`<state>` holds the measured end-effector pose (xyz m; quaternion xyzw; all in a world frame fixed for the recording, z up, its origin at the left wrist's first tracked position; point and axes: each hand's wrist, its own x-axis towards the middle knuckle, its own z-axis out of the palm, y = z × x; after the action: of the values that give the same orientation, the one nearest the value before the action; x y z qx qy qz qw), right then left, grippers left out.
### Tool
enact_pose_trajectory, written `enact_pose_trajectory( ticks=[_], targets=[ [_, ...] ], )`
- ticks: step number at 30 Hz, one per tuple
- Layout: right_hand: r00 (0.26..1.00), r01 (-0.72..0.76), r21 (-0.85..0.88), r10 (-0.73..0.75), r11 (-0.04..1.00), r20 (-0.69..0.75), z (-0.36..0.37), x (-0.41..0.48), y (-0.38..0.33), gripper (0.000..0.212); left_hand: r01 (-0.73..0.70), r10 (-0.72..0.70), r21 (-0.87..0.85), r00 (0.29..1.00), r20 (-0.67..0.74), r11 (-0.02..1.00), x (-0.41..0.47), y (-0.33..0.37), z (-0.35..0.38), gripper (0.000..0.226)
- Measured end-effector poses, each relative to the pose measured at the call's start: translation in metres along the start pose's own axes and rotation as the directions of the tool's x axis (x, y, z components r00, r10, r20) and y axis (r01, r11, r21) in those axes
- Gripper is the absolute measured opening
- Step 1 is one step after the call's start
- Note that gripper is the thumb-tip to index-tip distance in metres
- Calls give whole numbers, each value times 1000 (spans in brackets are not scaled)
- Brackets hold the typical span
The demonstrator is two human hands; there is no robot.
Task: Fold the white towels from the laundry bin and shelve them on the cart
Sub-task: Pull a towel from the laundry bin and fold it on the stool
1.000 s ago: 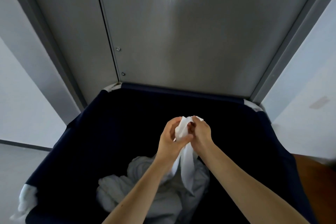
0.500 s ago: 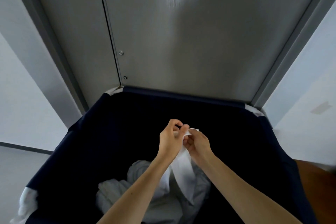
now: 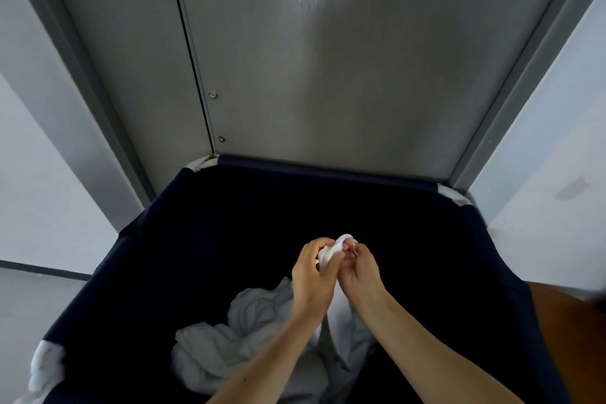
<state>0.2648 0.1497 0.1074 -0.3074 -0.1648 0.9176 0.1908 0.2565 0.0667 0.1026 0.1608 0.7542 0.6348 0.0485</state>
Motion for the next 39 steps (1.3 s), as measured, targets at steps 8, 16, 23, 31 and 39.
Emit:
enact_pose_trajectory(
  ticks=[8,16,23,31,39],
  targets=[
    [998,44,-7,-44,999,37,0,-2,8,30,19,-19,4,998,-61,1000,3,-5,-2,21],
    [1000,11,156,-13,988,12,1,6,7,29,180,-209,-248,974,-93,952,6,-11,2,7],
    [984,4,-522,-96,853,-149,0,12,3,11,164,-185,-178,977,-110,970,18,-1,-4,25],
    [891,454,-808,-179,375,417,46,4,-40,20,104,-104,-269,994,18,958,90,55,-10,30],
    [633,748,-664,-299,-2,714,133,-12,-95,5,-261,265,-107,964,33,960,153,171,-22,38]
  ],
)
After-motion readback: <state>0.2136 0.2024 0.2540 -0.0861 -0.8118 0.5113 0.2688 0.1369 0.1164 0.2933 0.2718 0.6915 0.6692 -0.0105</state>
